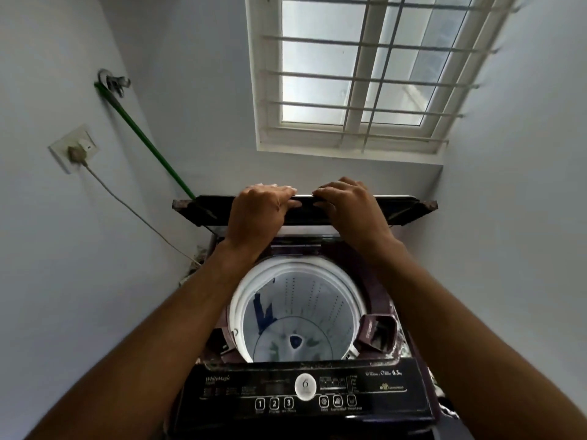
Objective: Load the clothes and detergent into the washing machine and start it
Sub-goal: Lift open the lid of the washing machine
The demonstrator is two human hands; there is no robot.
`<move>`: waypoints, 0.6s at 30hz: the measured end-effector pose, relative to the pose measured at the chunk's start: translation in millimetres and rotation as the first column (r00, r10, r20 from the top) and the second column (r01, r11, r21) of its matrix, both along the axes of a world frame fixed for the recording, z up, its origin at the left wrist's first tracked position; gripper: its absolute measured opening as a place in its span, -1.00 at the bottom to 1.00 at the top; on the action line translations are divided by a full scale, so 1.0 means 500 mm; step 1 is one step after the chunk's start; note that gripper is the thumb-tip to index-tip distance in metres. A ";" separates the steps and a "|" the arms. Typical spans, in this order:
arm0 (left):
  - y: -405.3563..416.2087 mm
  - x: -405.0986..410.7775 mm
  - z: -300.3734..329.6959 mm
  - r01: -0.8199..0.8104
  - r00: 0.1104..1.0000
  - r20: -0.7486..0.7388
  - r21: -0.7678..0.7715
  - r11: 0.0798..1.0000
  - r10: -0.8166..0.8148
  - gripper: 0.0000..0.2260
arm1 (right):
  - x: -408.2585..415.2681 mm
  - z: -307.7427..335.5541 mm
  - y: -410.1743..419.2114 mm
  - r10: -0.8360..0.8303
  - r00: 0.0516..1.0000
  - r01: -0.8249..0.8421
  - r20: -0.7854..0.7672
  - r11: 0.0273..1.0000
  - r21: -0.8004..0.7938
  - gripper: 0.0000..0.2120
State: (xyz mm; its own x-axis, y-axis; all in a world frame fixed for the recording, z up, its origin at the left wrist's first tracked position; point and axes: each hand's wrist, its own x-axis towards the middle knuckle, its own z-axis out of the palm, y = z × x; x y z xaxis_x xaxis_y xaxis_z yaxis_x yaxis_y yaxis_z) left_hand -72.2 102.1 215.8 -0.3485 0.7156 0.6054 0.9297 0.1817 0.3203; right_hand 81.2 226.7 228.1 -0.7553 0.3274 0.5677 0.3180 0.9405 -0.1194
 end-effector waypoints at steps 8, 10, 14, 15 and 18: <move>0.101 -0.045 0.010 -0.141 0.955 -0.264 0.000 0.990 0.136 -0.61 | -0.053 0.012 0.030 -0.115 0.984 0.110 0.137 0.993 0.044 -0.28; 0.114 -0.050 0.018 -0.133 0.957 -0.262 -0.009 0.991 0.126 -0.59 | -0.067 0.023 0.049 -0.113 0.979 0.107 0.171 0.993 0.046 -0.24; 0.134 -0.063 0.031 -0.076 0.959 -0.276 -0.036 0.996 0.063 -0.59 | -0.095 0.049 0.086 -0.101 0.961 0.104 0.256 0.995 -0.001 -0.17; 0.142 -0.068 0.037 -0.076 0.965 -0.257 -0.059 0.995 0.058 -0.59 | -0.102 0.052 0.093 -0.092 0.957 0.101 0.276 0.995 -0.022 -0.15; 0.177 -0.088 0.066 -0.103 0.972 -0.227 -0.152 0.983 0.067 -0.60 | -0.123 0.056 0.117 -0.054 0.953 0.083 0.297 0.993 -0.087 -0.09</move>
State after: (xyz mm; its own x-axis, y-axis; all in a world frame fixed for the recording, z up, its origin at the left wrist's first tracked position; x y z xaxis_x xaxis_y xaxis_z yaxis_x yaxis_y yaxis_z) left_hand -116.0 190.6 249.0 -0.2836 0.7838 0.5525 0.9527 0.2958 0.0695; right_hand 19.8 285.0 255.9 -0.8577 0.4265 0.2872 0.4159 0.9039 -0.1005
